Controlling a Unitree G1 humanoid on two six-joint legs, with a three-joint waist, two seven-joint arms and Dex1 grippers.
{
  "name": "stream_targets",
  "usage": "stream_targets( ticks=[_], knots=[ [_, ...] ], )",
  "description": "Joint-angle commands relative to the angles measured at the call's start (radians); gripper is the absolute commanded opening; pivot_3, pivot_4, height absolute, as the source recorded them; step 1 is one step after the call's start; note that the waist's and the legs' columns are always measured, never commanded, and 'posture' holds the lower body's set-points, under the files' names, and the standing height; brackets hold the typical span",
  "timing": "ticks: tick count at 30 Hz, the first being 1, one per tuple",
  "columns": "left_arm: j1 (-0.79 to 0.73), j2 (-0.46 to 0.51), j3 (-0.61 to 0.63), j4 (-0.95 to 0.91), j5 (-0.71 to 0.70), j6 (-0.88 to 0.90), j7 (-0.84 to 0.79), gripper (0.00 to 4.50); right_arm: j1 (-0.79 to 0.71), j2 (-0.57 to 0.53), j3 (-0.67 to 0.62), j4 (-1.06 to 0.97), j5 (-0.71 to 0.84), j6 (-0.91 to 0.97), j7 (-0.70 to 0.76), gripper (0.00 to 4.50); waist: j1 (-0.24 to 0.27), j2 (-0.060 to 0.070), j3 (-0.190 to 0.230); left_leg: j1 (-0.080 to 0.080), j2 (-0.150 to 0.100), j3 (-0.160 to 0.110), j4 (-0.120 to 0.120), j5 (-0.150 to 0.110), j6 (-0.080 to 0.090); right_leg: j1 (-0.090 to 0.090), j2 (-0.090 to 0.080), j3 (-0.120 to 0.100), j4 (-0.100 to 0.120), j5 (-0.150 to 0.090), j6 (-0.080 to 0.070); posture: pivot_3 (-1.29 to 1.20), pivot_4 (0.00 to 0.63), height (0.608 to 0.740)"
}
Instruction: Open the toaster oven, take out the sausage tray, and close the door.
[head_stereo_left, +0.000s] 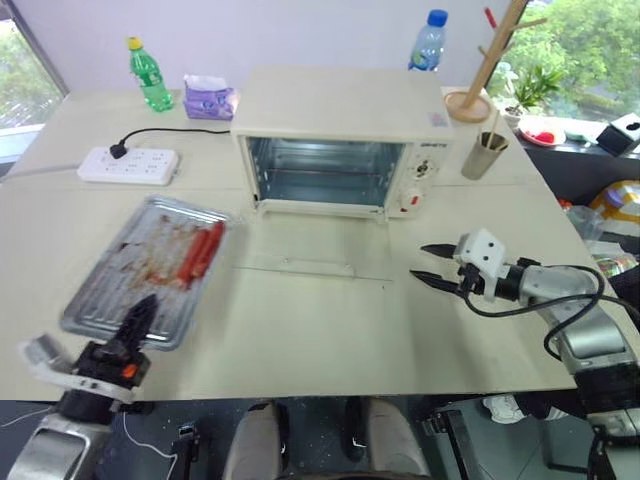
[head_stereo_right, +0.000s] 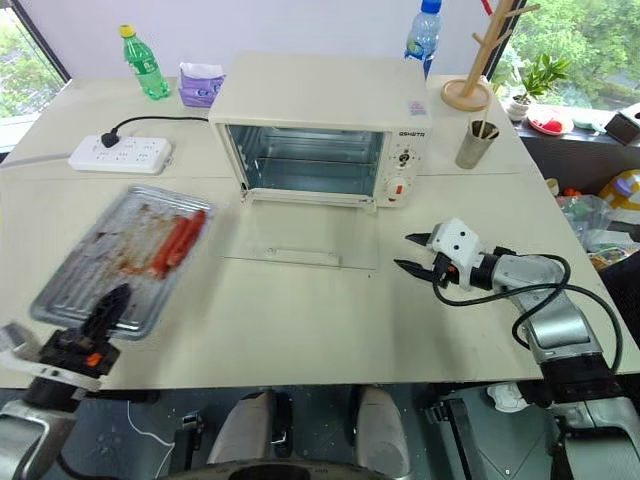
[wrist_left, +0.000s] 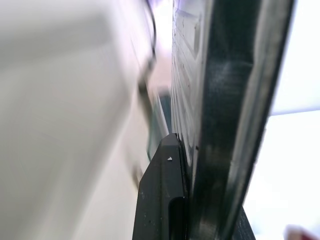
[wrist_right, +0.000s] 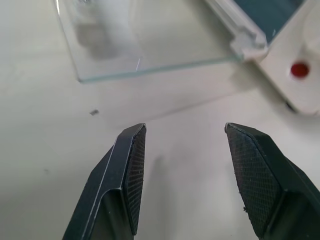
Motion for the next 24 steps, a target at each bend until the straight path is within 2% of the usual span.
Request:
stream_targets(
  ticks=[1,7,10,19,24],
  knots=[
    [0.029,-0.031,0.039,-0.045,-0.019,-0.055,-0.014,0.0,-0.034,0.033,0.008,0.049,-0.026,-0.036,0.005,2.56,-0.002,0.0,0.0,0.0,0.0,0.001,0.0,-0.001,0.002,0.0,0.0,0.001,-0.001,0.0,0.0,0.0,0.15,0.722],
    [0.0,-0.007,0.04,-0.002,-0.019,-0.073,-0.003,0.0,-0.081,0.108,0.046,0.075,-0.043,-0.001,0.014,2.56,0.002,0.0,0.0,-0.002,0.0,0.002,0.0,-0.003,0.005,0.0,0.0,0.001,-0.004,0.0,0.0,0.0,0.15,0.722],
    [-0.035,0.024,0.046,0.017,-0.019,-0.069,0.016,0.0,-0.113,0.153,0.05,0.017,-0.016,0.072,0.008,2.56,0.003,0.0,0.0,-0.002,0.0,0.001,0.0,-0.003,0.005,0.0,0.001,0.001,-0.004,0.0,0.0,0.0,0.15,0.722],
    [-0.063,0.054,0.046,-0.001,-0.019,-0.049,0.046,0.0,-0.29,0.191,-0.114,-0.13,0.149,0.332,-0.105,2.56,0.003,0.0,0.0,-0.002,0.0,0.001,0.0,-0.003,0.005,-0.002,0.001,0.0,-0.002,0.0,0.0,0.0,0.15,0.722],
    [-0.085,0.086,-0.001,-0.037,-0.019,-0.03,0.081,0.0,-0.133,0.13,-0.086,-0.297,0.151,0.337,-0.031,2.56,0.03,-0.004,-0.003,-0.004,0.001,-0.001,-0.001,-0.003,0.005,-0.001,0.001,-0.002,-0.002,0.0,0.0,0.0,0.15,0.722]
  ],
)
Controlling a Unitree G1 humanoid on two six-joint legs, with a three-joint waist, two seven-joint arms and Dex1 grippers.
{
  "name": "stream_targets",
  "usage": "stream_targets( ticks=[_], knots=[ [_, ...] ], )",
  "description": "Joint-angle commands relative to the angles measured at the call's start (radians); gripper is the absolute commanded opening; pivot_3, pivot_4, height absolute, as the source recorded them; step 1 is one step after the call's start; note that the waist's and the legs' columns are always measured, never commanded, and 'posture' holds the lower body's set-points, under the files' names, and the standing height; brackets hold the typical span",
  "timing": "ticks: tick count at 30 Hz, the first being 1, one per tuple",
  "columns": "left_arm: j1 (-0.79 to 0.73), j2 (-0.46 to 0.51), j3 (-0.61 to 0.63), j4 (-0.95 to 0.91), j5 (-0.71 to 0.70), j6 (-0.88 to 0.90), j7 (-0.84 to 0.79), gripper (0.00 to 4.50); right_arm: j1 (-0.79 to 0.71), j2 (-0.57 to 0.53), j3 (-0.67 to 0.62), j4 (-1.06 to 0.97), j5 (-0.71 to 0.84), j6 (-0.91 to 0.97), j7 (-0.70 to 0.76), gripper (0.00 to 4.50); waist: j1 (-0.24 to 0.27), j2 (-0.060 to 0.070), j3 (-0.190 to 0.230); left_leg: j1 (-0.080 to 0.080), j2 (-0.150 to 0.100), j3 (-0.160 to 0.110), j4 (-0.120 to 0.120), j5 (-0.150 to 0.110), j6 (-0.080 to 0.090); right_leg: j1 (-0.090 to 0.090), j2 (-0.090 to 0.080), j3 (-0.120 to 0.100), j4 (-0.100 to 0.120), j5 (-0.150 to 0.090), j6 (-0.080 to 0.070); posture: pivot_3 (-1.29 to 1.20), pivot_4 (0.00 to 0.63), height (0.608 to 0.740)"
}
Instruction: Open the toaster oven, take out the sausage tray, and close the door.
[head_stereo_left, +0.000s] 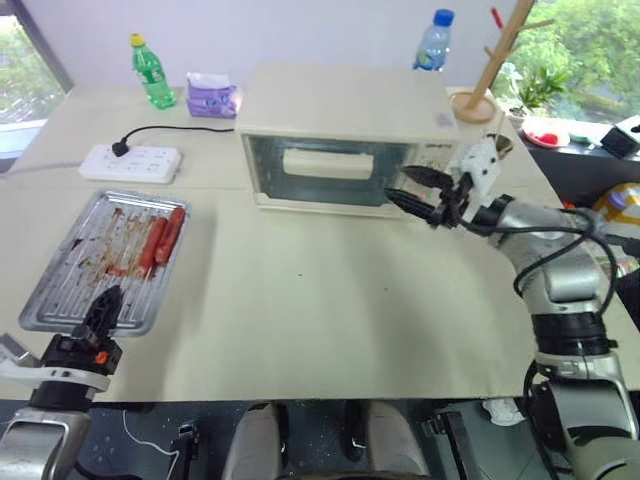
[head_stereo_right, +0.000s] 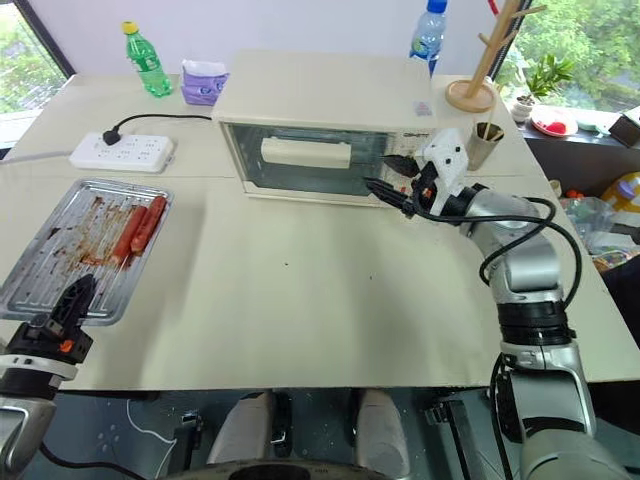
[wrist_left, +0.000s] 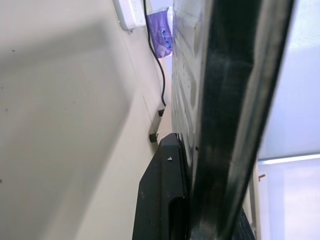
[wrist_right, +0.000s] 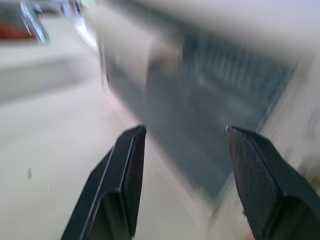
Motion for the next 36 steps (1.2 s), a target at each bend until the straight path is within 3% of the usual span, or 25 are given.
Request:
stream_targets(
  ticks=[1,8,10,13,16,26,36],
  knots=[
    [-0.011,0.048,-0.021,-0.055,-0.019,0.02,0.006,0.0,0.098,-0.043,0.015,-0.104,0.011,-0.008,0.058,2.56,0.003,0.001,0.0,0.0,0.0,0.0,0.0,0.0,0.0,0.0,0.0,0.0,0.0,0.0,0.0,0.0,0.15,0.722],
    [-0.052,0.285,-0.05,0.096,-0.019,0.242,-0.124,0.0,0.188,-0.15,-0.024,-0.179,0.068,0.021,0.156,2.56,-0.005,0.002,0.001,0.001,0.0,0.001,0.001,0.0,0.0,0.0,-0.001,0.001,-0.002,0.001,-0.001,0.0,0.15,0.722],
    [-0.092,0.393,-0.055,0.206,-0.019,0.354,-0.202,0.0,0.207,-0.189,-0.05,-0.191,0.103,0.055,0.187,3.09,-0.003,0.002,0.001,0.001,0.001,0.001,0.001,0.0,0.0,0.0,0.0,0.001,-0.001,0.001,-0.001,0.0,0.15,0.722],
    [-0.157,0.502,-0.075,0.336,-0.019,0.471,-0.288,0.0,0.233,-0.228,-0.074,-0.206,0.117,0.066,0.209,4.41,-0.001,0.004,0.001,0.0,0.001,0.001,-0.001,0.0,0.0,-0.003,0.002,0.001,0.0,0.0,-0.001,0.0,0.15,0.722],
    [-0.256,0.565,-0.139,0.442,-0.019,0.556,-0.34,0.0,0.254,-0.25,-0.11,-0.214,0.119,0.078,0.195,4.47,-0.002,0.004,0.002,-0.001,0.001,0.001,-0.001,0.0,0.0,-0.004,0.001,0.001,0.0,0.0,-0.001,0.0,0.15,0.722],
    [-0.512,0.595,-0.433,0.62,0.02,0.73,-0.467,0.0,0.375,-0.327,-0.242,-0.312,0.151,0.138,0.171,4.47,-0.001,0.005,0.002,-0.001,0.0,0.002,-0.001,0.0,0.0,-0.004,-0.001,0.001,0.0,0.0,0.0,0.0,0.15,0.722],
    [-0.858,0.492,-0.612,0.854,0.374,0.838,-0.699,0.0,0.525,-0.341,-0.382,-0.43,0.184,0.199,0.134,4.47,0.0,0.004,0.002,-0.001,-0.001,0.002,-0.001,0.0,-0.001,-0.003,0.0,0.001,0.001,0.0,0.0,0.0,0.15,0.722]
  ],
)
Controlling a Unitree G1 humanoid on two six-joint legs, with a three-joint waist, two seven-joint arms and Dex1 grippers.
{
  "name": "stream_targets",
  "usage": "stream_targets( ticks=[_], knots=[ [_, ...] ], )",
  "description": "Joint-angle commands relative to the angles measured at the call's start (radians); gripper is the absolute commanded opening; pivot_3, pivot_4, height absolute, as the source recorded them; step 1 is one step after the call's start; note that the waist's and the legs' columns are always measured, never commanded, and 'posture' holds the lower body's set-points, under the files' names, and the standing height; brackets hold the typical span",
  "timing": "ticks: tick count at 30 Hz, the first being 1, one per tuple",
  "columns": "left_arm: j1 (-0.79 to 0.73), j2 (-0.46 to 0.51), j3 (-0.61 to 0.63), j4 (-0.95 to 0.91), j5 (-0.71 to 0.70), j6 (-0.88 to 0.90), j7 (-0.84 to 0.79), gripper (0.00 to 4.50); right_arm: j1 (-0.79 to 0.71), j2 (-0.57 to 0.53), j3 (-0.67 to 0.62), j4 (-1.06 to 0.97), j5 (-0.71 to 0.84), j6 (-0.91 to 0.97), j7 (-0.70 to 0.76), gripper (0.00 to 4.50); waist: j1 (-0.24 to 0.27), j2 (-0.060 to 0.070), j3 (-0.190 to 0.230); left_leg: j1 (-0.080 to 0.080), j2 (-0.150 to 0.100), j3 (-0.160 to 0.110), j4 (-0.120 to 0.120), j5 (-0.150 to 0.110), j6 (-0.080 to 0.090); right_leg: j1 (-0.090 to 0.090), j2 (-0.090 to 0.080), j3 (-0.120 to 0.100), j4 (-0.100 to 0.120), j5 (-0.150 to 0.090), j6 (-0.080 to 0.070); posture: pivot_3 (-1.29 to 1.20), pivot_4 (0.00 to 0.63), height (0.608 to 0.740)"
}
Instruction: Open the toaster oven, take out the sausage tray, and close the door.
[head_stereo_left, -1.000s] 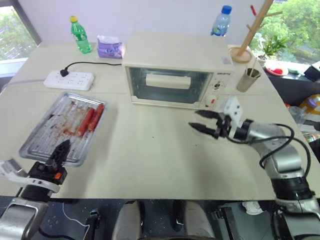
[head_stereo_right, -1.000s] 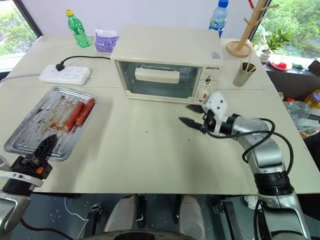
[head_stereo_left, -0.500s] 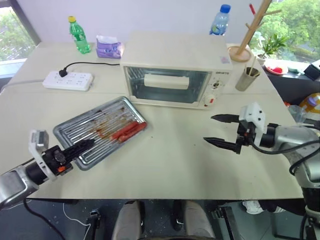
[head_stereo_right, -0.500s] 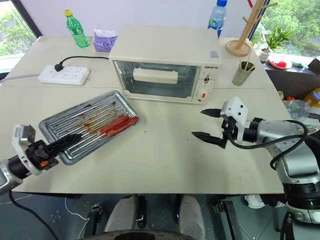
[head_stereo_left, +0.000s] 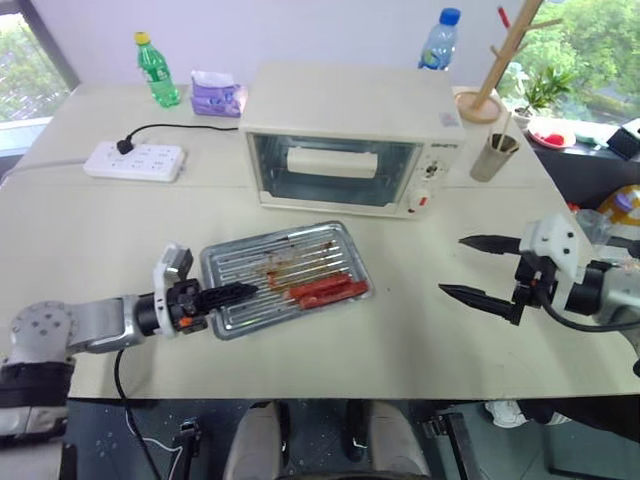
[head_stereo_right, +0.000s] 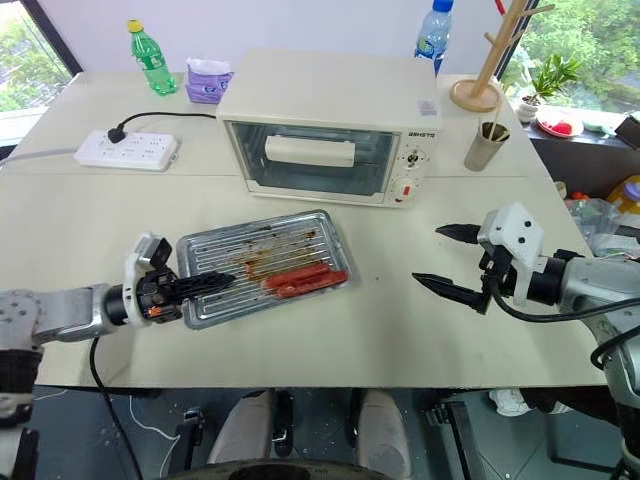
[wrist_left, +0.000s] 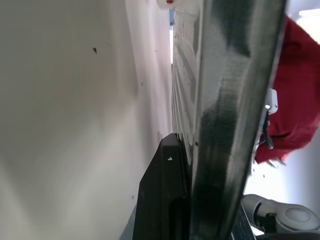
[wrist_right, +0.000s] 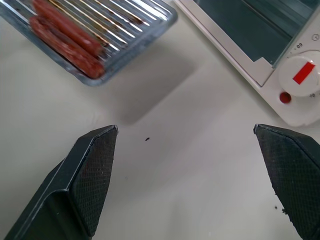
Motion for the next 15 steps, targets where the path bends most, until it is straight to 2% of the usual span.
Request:
stream_targets(
  ticks=[1,8,13,15],
  knots=[
    [-0.113,-0.036,-0.043,0.072,0.136,0.024,-0.126,0.0,0.044,-0.004,-0.081,-0.077,0.025,0.017,-0.029,4.47,0.0,0.0,0.0,0.0,0.0,0.0,0.0,0.0,0.0,0.0,0.0,0.0,0.0,0.0,0.0,0.0,0.15,0.722],
    [-0.295,-0.133,-0.2,0.222,0.491,-0.044,-0.354,0.0,0.176,0.033,-0.163,-0.185,0.04,0.037,-0.086,4.47,-0.002,-0.001,0.0,0.0,-0.001,0.001,0.0,0.0,0.0,0.001,0.0,0.0,0.0,0.0,0.0,0.0,0.15,0.722],
    [-0.368,-0.161,-0.258,0.295,0.668,-0.089,-0.483,0.0,0.211,0.053,-0.168,-0.22,0.043,0.037,-0.119,4.47,0.0,0.0,-0.001,0.001,0.0,0.0,0.001,0.0,0.0,0.002,0.0,0.0,0.0,0.0,0.0,0.0,0.15,0.722],
    [-0.387,-0.163,-0.264,0.318,0.719,-0.105,-0.52,0.54,0.218,0.059,-0.161,-0.225,0.042,0.032,-0.131,4.5,0.0,0.0,-0.001,0.001,0.0,-0.001,0.001,0.0,0.0,0.002,0.0,0.0,0.0,0.0,0.0,0.0,0.15,0.722]
  ],
)
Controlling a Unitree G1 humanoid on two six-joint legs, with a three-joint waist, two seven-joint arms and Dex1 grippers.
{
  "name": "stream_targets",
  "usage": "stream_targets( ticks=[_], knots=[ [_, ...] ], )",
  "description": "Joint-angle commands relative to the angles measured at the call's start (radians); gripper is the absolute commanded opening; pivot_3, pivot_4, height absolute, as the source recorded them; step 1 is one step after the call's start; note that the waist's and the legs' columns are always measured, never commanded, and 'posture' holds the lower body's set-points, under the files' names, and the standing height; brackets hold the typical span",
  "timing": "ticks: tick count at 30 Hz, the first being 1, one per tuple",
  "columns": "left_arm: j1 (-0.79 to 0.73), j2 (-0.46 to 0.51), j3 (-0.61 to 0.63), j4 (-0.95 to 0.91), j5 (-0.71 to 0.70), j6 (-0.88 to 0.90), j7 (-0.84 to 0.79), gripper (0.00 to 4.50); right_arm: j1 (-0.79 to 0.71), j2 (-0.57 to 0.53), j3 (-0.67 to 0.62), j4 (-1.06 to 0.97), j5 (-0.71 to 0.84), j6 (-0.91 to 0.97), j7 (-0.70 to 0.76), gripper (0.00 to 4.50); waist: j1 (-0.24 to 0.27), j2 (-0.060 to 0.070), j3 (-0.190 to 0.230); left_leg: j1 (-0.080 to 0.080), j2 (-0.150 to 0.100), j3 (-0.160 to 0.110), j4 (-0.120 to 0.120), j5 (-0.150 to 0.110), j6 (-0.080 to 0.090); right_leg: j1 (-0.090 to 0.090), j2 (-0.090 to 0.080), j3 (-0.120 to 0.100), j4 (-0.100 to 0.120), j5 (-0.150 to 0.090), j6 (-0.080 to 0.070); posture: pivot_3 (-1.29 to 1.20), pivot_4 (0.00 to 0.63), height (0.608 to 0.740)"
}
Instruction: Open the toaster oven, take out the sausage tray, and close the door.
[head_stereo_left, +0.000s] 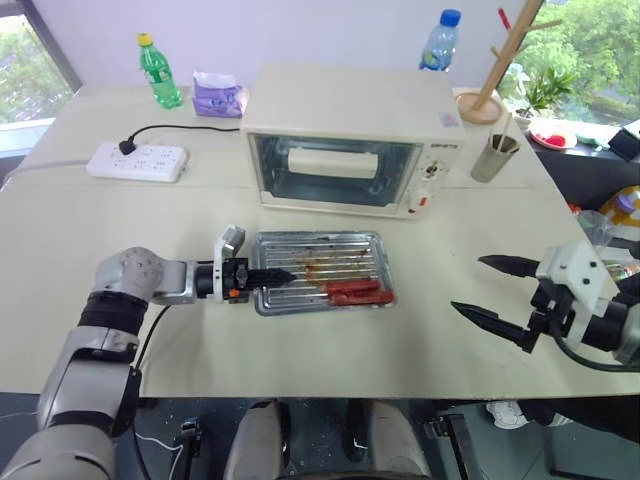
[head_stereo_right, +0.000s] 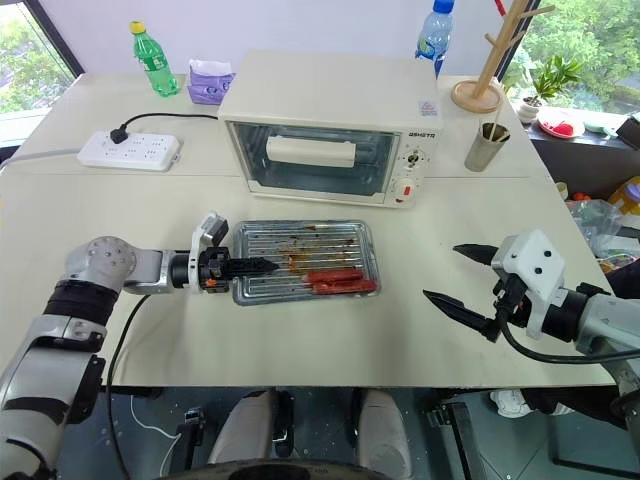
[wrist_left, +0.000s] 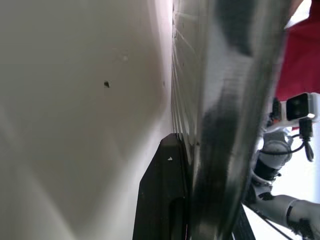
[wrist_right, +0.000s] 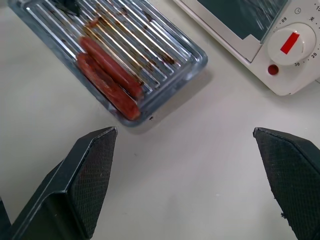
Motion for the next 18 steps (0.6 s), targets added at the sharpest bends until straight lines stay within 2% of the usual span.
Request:
stream_targets(
  ticks=[1,8,14,16,18],
  knots=[
    [-0.032,-0.002,-0.01,0.047,0.102,-0.038,-0.071,0.89,0.007,0.017,-0.018,-0.036,0.008,-0.014,-0.024,4.5,-0.001,0.0,0.0,0.0,0.0,0.0,0.0,0.0,0.0,0.0,0.0,0.0,0.0,0.0,0.0,0.0,0.15,0.722],
    [-0.032,0.049,0.019,0.064,0.212,-0.043,-0.142,4.41,-0.025,0.03,0.033,-0.009,-0.002,-0.033,-0.049,4.5,-0.003,-0.001,0.0,0.0,0.001,0.0,0.0,0.0,0.0,-0.001,0.0,0.0,0.001,0.0,0.0,0.0,0.15,0.722],
    [0.09,0.185,0.052,-0.09,0.272,-0.114,-0.158,4.41,-0.095,0.023,0.105,0.055,-0.023,-0.069,-0.04,4.5,-0.016,0.0,0.0,0.001,0.002,0.0,-0.001,0.0,0.0,-0.002,0.001,0.0,0.003,0.0,0.0,0.0,0.15,0.722],
    [0.16,0.247,0.052,-0.18,0.315,-0.207,-0.178,4.41,-0.122,0.016,0.127,0.079,-0.029,-0.081,-0.03,4.5,-0.026,0.0,0.0,0.001,0.003,0.0,-0.001,0.0,0.0,-0.003,0.001,0.0,0.004,0.0,0.0,0.0,0.15,0.722],
    [0.264,0.339,0.075,-0.299,0.392,-0.405,-0.214,4.41,-0.161,-0.004,0.143,0.118,-0.025,-0.087,0.005,4.5,-0.03,0.001,0.0,0.001,0.003,0.0,-0.002,0.0,0.0,-0.003,0.001,0.0,0.004,0.0,0.0,0.0,0.15,0.722]
  ],
)
